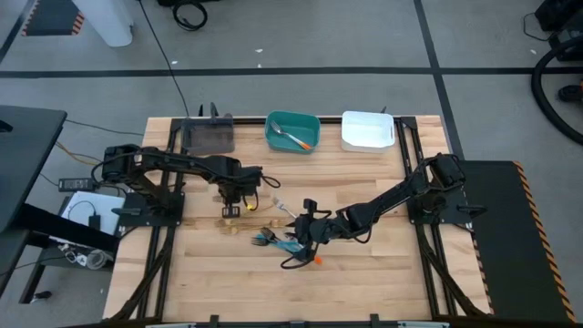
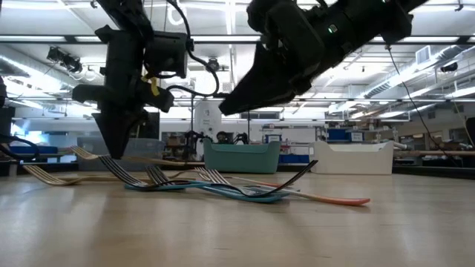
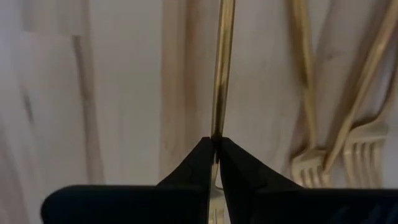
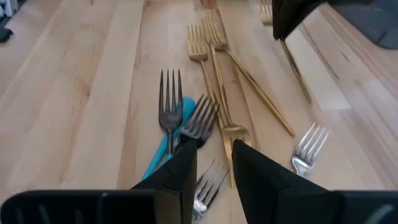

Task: Sort silverware by color (type)
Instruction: Put the gold fork into the black bin

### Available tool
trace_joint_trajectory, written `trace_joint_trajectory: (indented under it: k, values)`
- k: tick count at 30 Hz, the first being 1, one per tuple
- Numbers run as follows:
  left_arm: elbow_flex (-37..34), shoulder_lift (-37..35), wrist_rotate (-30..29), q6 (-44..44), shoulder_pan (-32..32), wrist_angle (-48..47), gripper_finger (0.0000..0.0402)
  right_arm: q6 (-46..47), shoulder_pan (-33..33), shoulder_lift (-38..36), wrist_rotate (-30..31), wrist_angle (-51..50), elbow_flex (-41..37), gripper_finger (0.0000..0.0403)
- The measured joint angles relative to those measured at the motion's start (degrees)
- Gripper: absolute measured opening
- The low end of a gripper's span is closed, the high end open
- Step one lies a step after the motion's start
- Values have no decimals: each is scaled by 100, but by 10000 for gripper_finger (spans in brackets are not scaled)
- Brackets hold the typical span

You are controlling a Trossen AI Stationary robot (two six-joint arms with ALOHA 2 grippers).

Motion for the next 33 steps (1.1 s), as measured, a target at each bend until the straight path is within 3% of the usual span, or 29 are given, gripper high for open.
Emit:
trace_joint_trajectory:
  k: [8,16,23,33]
  values:
    - [158,-251,-487,55,36,-446,31,11,-67,0,81,288,-162,109]
    - [766,-495,-1404,317,97,-1187,31,-18,-42,0,321,310,-163,109]
    - [1182,-505,-2071,737,433,-1580,31,-19,1,0,321,304,-164,109]
    - [1202,-503,-3195,1651,1071,-1720,31,32,-2,0,321,310,-164,109]
